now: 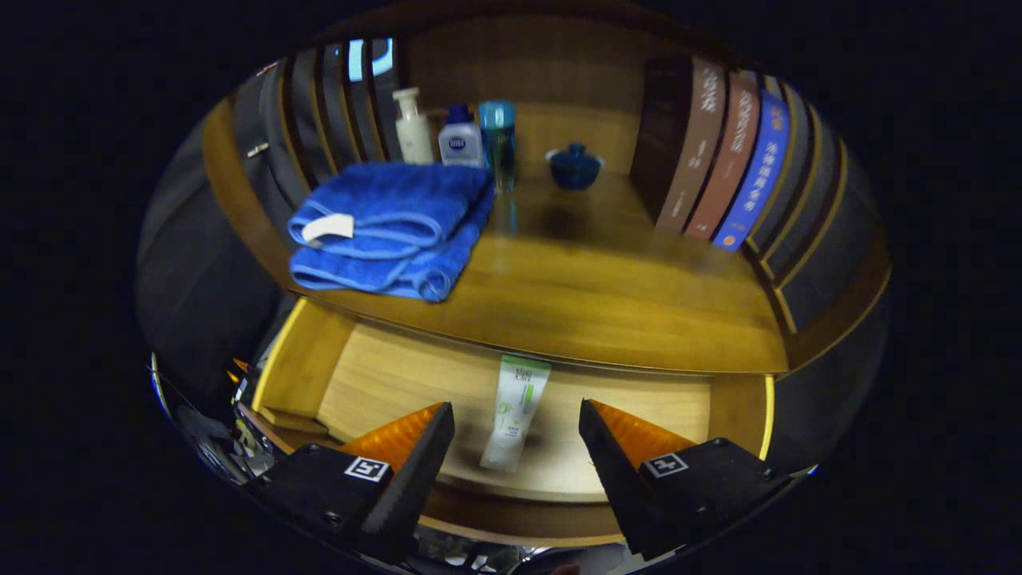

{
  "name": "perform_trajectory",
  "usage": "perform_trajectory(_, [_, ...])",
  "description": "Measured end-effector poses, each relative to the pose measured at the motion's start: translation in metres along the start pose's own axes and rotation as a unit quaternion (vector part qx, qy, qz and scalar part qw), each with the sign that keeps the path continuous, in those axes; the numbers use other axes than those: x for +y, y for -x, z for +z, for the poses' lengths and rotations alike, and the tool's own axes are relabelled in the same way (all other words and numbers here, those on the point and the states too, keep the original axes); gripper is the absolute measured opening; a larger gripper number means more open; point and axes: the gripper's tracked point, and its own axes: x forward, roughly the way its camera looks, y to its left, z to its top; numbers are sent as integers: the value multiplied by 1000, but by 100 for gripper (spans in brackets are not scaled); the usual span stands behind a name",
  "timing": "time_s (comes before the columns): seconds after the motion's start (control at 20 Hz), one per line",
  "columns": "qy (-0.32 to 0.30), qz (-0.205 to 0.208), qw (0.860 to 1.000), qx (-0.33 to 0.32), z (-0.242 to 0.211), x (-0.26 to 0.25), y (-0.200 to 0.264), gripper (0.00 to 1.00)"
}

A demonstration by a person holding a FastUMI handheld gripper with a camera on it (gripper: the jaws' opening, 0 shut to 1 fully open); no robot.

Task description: Pull open the drawer, take out the items inside it, and place them on the countertop above the cabinet.

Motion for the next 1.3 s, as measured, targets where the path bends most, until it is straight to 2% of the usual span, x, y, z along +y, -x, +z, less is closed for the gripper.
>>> perform_trajectory(0.3, [-26,-9,994,102,-40,7,-67,99])
perform_trajectory(0.5, [-39,-25,986,158,-66,4,-85,70])
perform_trajectory(0.75, [-93,4,982,166,-70,-2,-70,31])
perform_trajectory(0.85, [-126,31,977,171,-71,4,-53,31])
perform_trajectory(0.95, [-131,49,975,170,-70,6,-35,31])
perform_trajectory(1.15, [-127,71,977,154,-63,16,1,31])
perform_trajectory(1.3, [-132,73,979,134,-47,12,24,31])
